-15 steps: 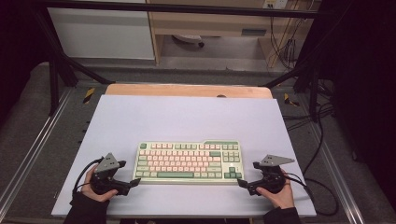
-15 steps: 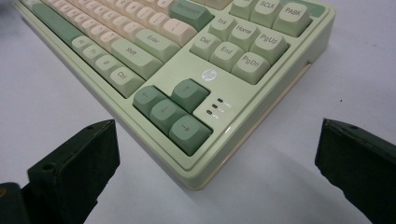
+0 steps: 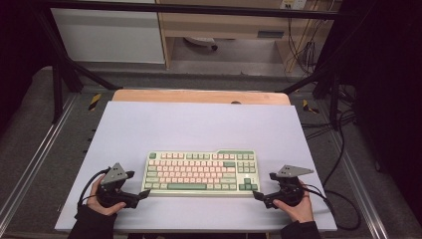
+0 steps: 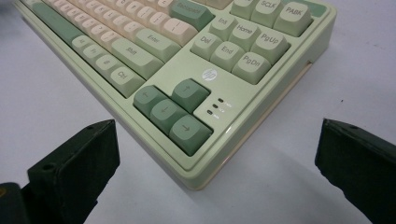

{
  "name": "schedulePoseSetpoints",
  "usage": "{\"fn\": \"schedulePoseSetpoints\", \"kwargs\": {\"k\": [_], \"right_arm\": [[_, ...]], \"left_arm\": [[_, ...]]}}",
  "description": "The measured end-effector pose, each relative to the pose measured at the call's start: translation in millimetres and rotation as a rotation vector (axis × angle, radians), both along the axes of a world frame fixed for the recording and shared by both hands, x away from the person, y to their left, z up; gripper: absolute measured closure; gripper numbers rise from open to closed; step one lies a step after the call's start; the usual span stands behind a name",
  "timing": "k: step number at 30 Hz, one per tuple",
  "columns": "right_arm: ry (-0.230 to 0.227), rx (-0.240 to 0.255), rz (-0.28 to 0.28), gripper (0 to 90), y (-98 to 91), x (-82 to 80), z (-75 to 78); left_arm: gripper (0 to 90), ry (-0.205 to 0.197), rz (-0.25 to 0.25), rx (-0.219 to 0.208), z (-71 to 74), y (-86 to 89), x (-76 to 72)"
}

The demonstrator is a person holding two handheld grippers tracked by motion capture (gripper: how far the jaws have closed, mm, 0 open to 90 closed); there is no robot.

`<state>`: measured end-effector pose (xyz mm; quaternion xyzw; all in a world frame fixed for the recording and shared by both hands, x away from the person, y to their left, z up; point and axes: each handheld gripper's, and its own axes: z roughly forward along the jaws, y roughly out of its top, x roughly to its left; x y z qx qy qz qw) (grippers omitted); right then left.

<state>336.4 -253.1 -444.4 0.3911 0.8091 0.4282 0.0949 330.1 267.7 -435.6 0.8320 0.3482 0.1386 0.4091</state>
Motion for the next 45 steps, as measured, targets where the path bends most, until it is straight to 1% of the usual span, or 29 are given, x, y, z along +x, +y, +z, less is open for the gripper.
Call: {"fn": "schedulePoseSetpoints", "kwargs": {"k": [6,16,25,33,45], "right_arm": [[-0.003,0.001,0.002,0.4,0.1,-0.2,-0.1],[-0.001,0.002,0.0,0.5,-0.1,-0.5,0.3],[-0.003,0.002,0.002,0.4,0.5,-0.6,-0.3],[0.001,-0.001,0.003,0.4,0.9,-0.4,-0.5],[-0.006,-0.003,0.006,0.4,0.2,-0.5,-0.3]], "left_arm": [[9.1,-0.003,-0.003,0.0,1.1,-1.2,-0.6],[9.3,-0.009,0.005,0.0,5.8,-4.7,-1.4],[9.3,-0.022,0.002,-0.002,10.7,-9.0,-2.1],[9.2,-0.016,-0.009,0.007,7.8,-9.7,-1.8],[9.4,-0.007,-0.01,0.007,4.6,-7.9,-1.2]]}}
